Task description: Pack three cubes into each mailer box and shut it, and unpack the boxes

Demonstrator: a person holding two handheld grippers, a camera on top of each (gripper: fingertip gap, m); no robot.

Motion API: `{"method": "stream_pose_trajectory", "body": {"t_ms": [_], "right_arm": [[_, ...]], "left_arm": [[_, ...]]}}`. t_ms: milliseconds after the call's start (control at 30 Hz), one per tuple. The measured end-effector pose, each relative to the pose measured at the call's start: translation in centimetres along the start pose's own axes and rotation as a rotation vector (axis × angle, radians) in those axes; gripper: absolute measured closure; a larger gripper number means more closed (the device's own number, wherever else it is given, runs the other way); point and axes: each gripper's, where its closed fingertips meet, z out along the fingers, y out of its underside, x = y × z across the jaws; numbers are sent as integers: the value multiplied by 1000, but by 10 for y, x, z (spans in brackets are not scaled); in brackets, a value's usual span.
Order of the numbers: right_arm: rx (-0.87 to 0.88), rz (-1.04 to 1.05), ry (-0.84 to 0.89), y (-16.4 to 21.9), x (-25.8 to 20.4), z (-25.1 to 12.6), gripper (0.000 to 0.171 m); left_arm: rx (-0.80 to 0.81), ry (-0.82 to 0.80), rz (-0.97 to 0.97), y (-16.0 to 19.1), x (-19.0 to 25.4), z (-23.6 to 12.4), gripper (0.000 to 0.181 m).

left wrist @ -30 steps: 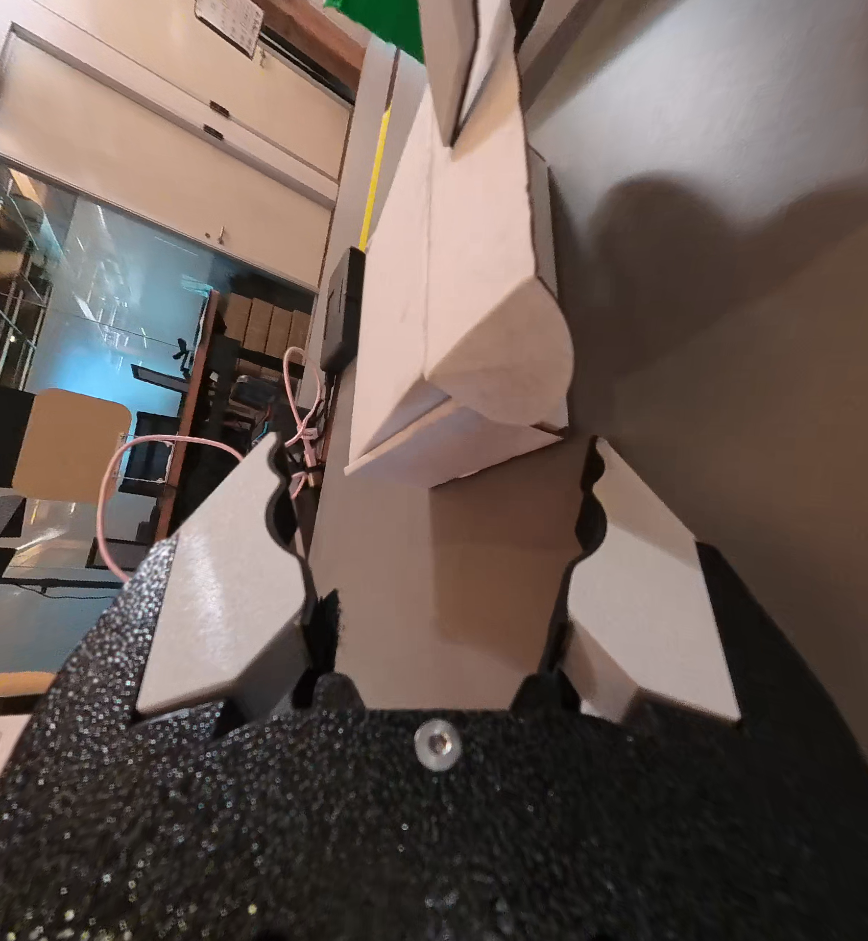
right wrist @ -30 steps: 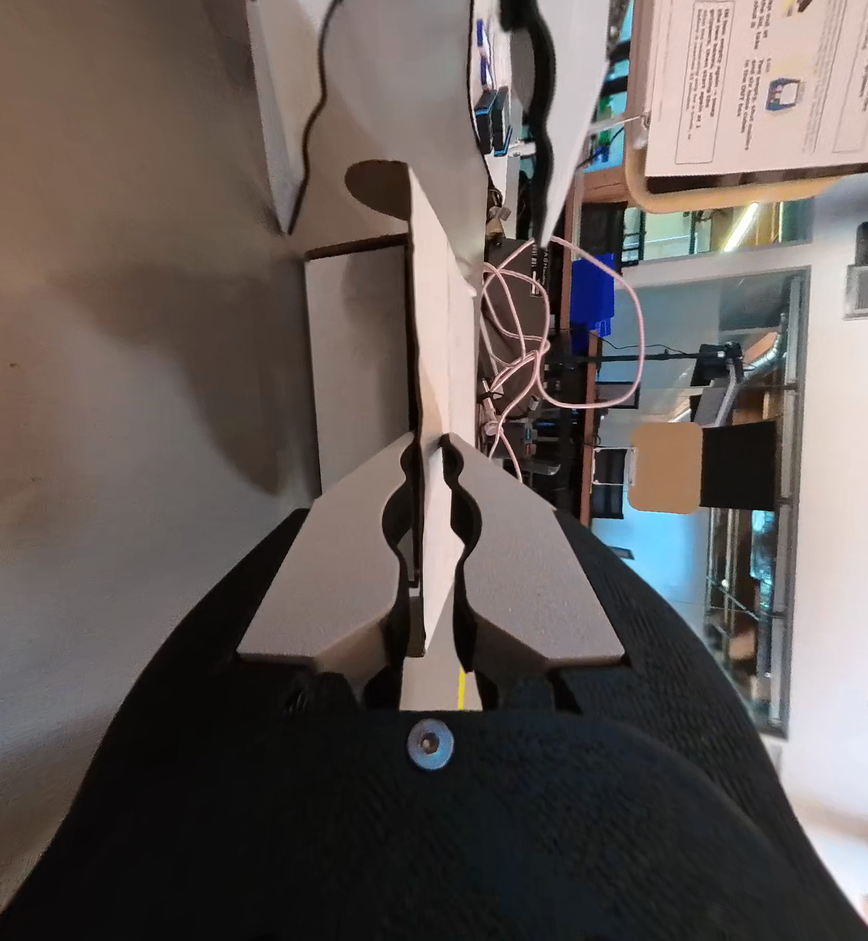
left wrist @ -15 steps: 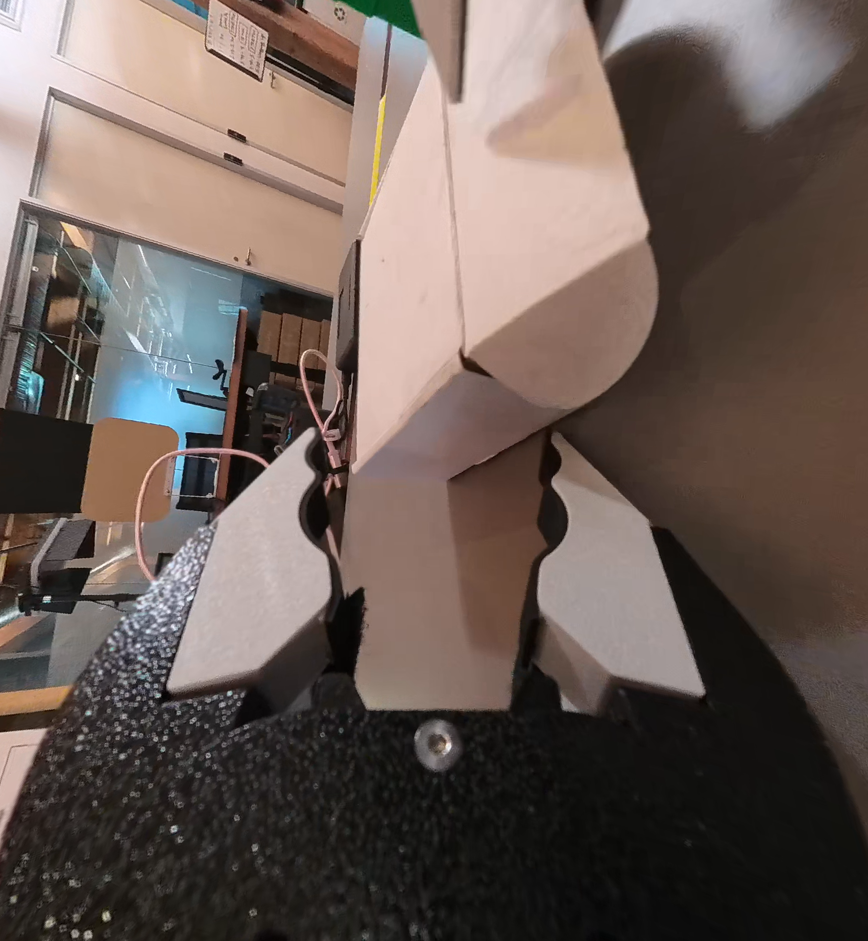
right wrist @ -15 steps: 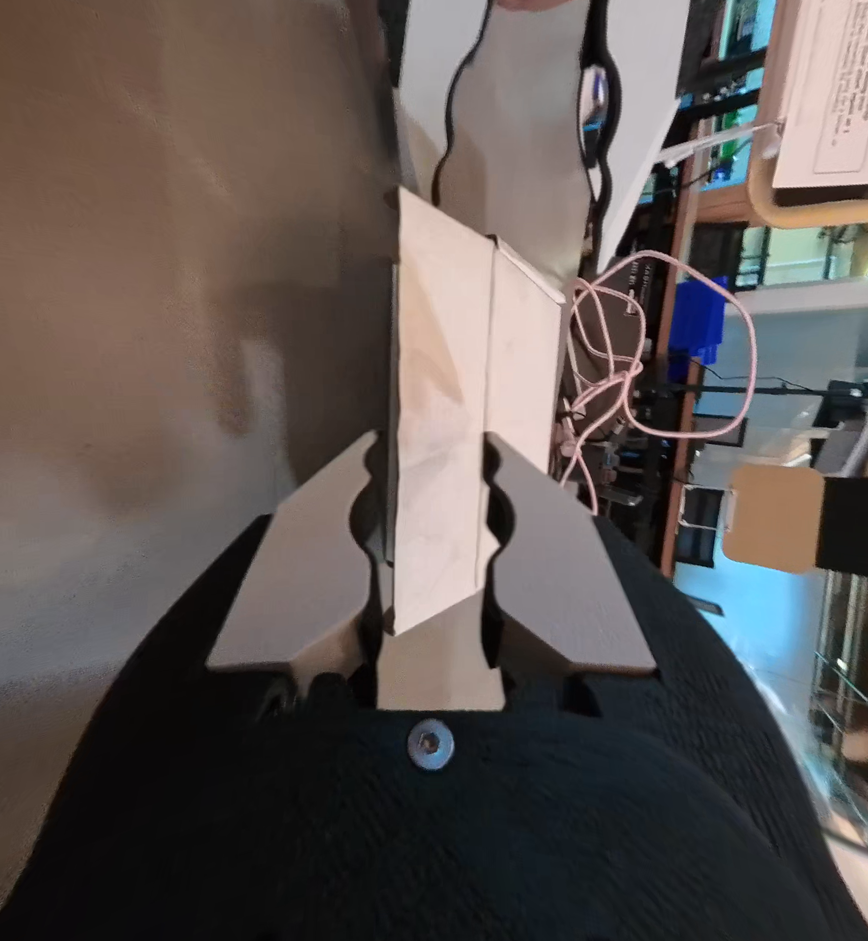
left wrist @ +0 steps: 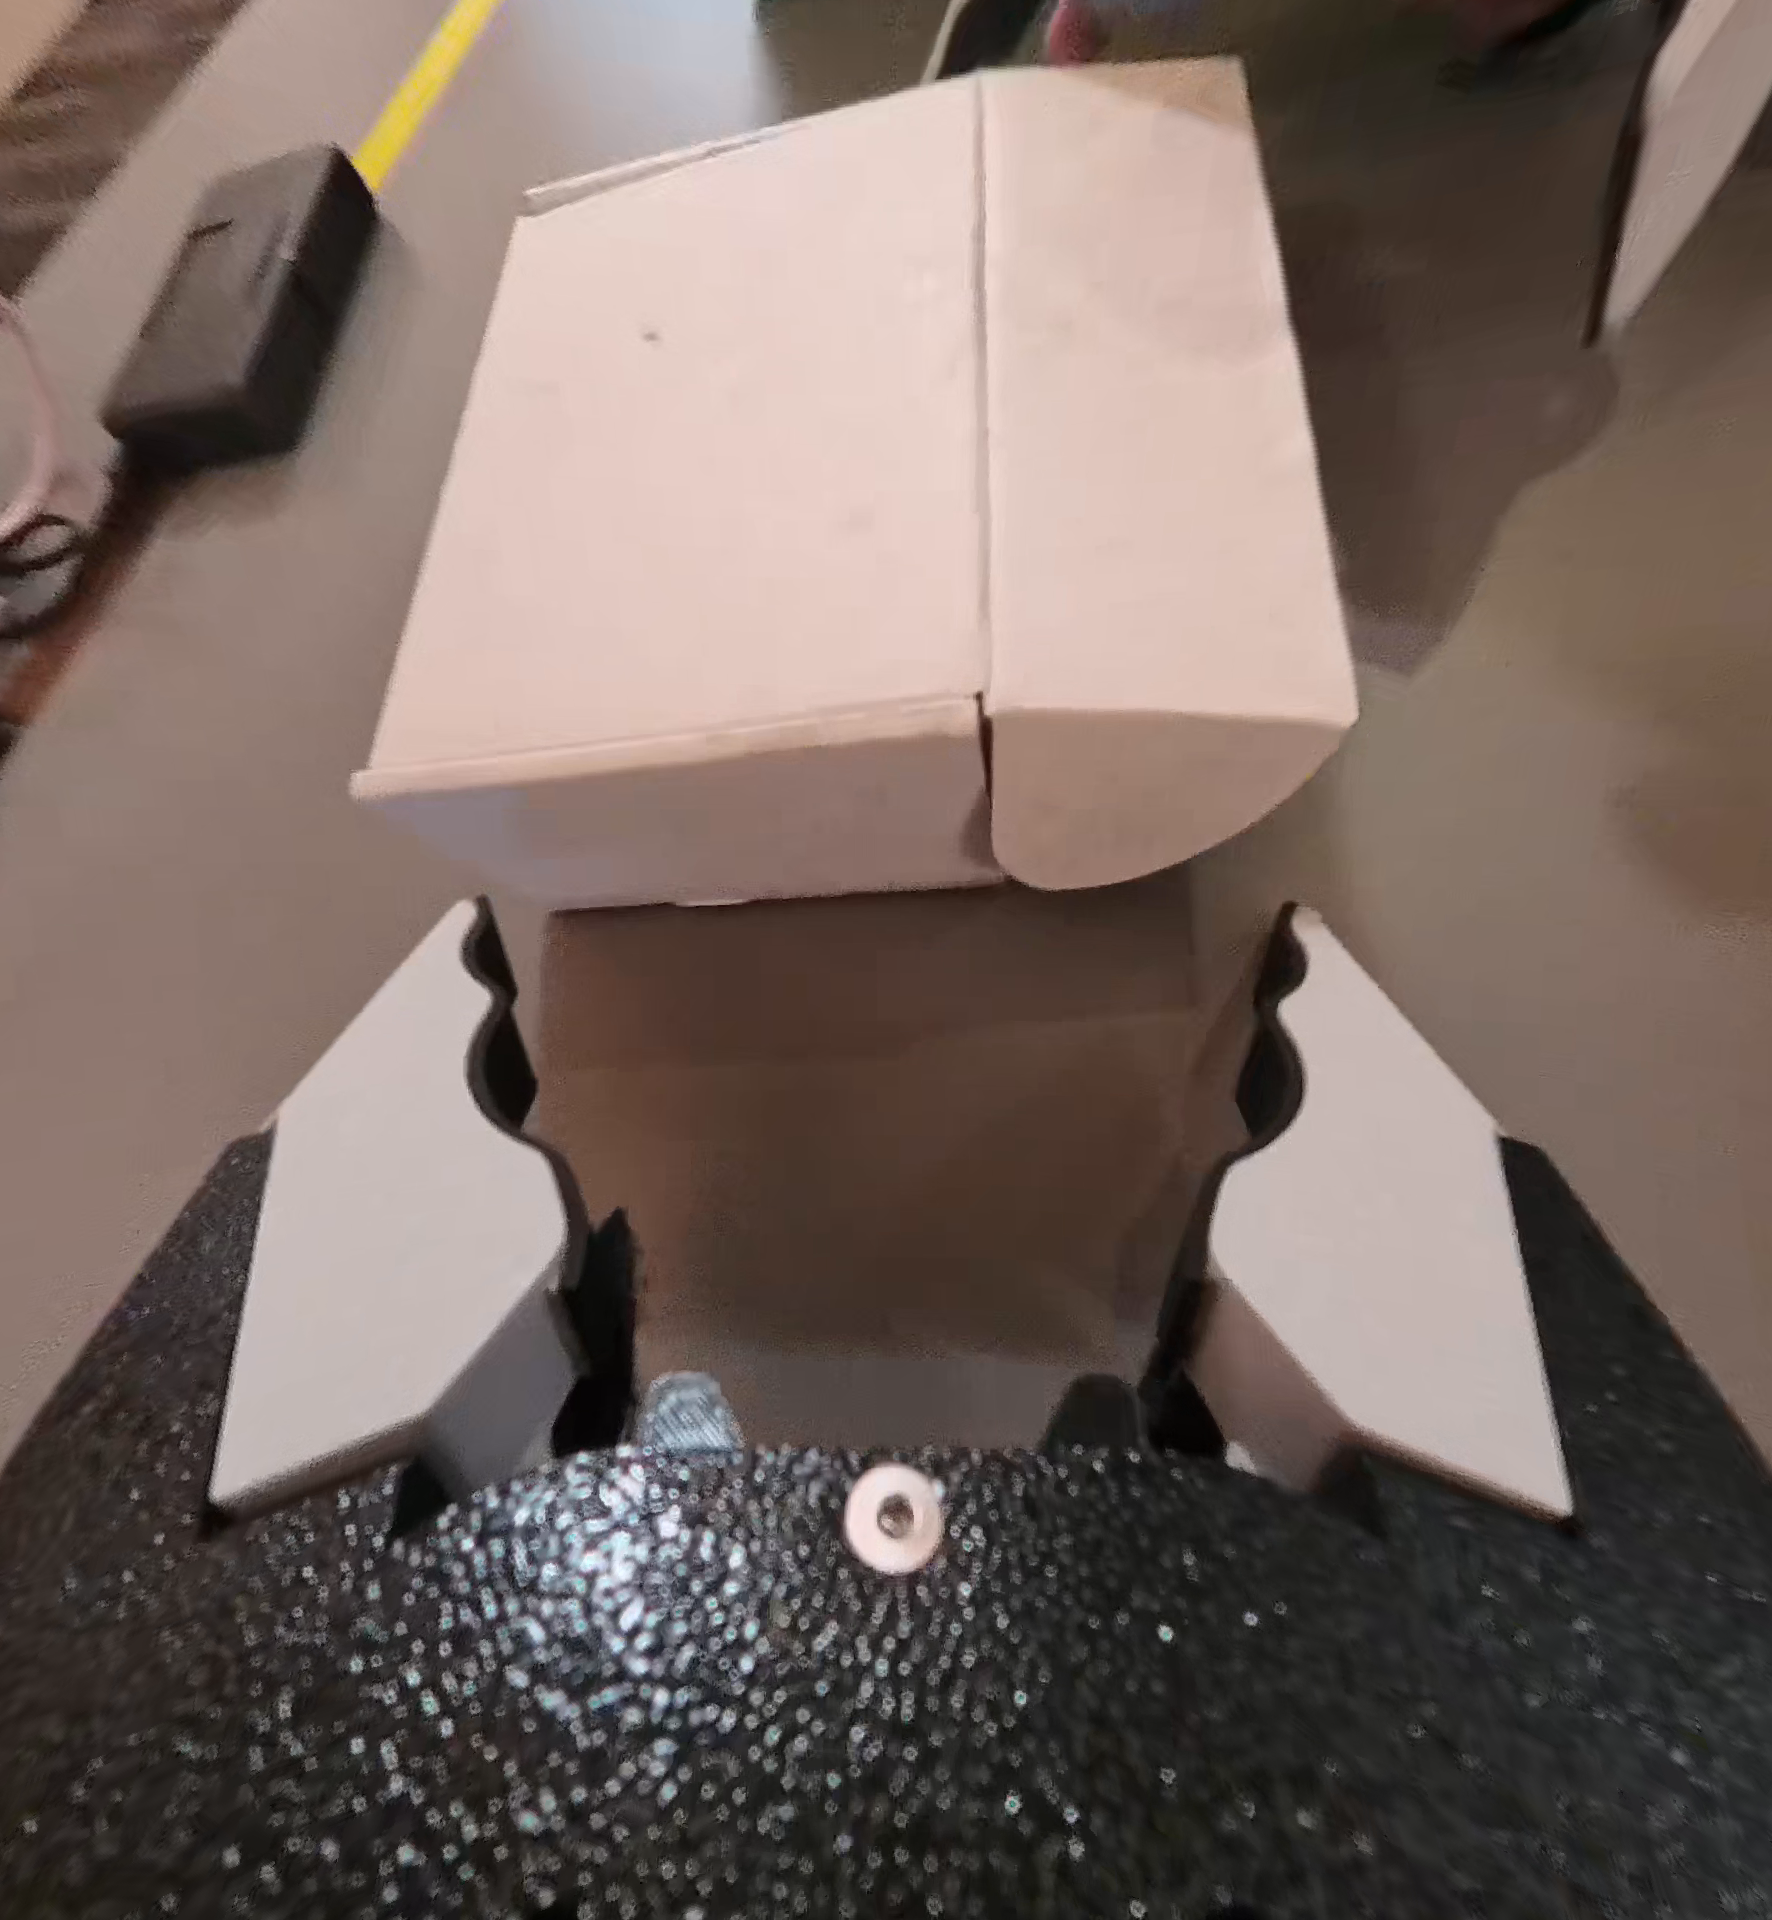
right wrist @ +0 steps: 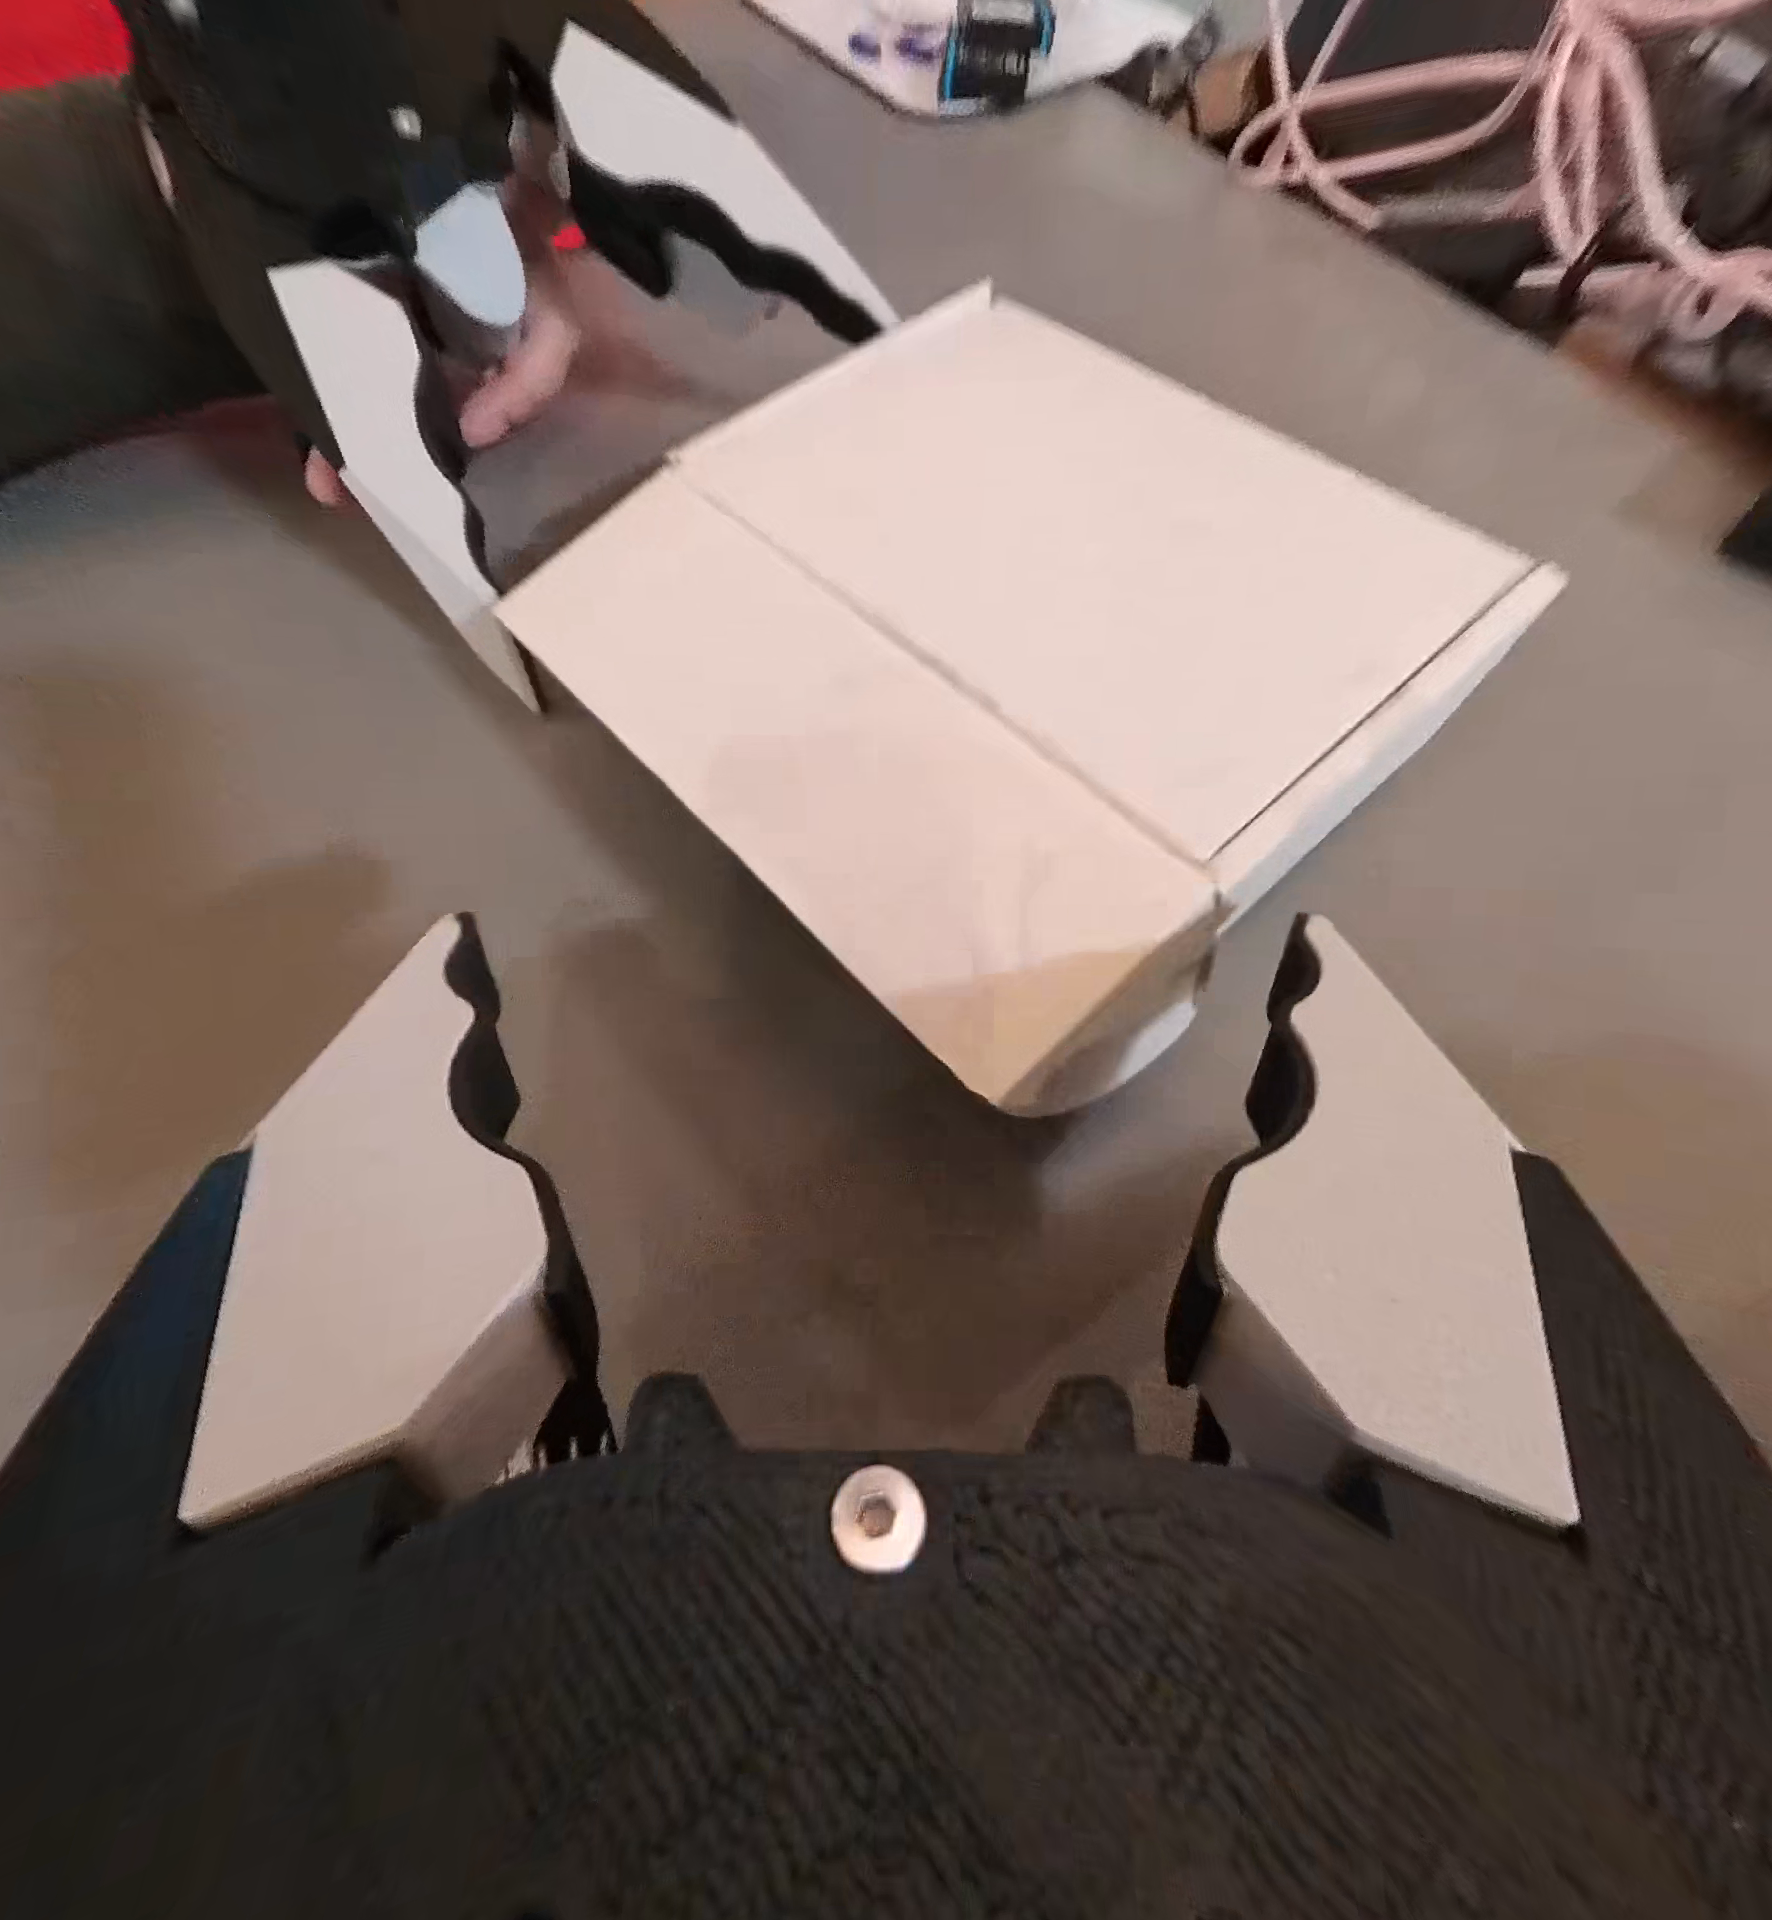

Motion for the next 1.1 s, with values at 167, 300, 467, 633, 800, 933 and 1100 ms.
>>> {"method": "stream_pose_trajectory", "body": {"t_ms": [167,300,467,633,800,933,1100], "right_arm": [[-4,20,-83,1,-7,8,35],[-11,-3,-121,7,-28,0,41],[-34,-53,-102,20,-61,-14,41],[-41,-33,-120,29,-99,-31,42],[-78,-50,-173,42,-148,-52,44],[-93,-86,-217,53,-186,-67,45],[-127,-346,-16,64,-184,-85,45]], "left_arm": [[-48,120,-103,4,15,11,42],[-78,191,-129,10,43,3,42],[-127,218,-101,12,87,-13,38],[-169,225,-92,14,135,-33,38],[-179,217,-99,17,194,-58,40],[-188,180,-87,21,231,-73,39],[-77,137,-92,20,254,-96,51]]}}
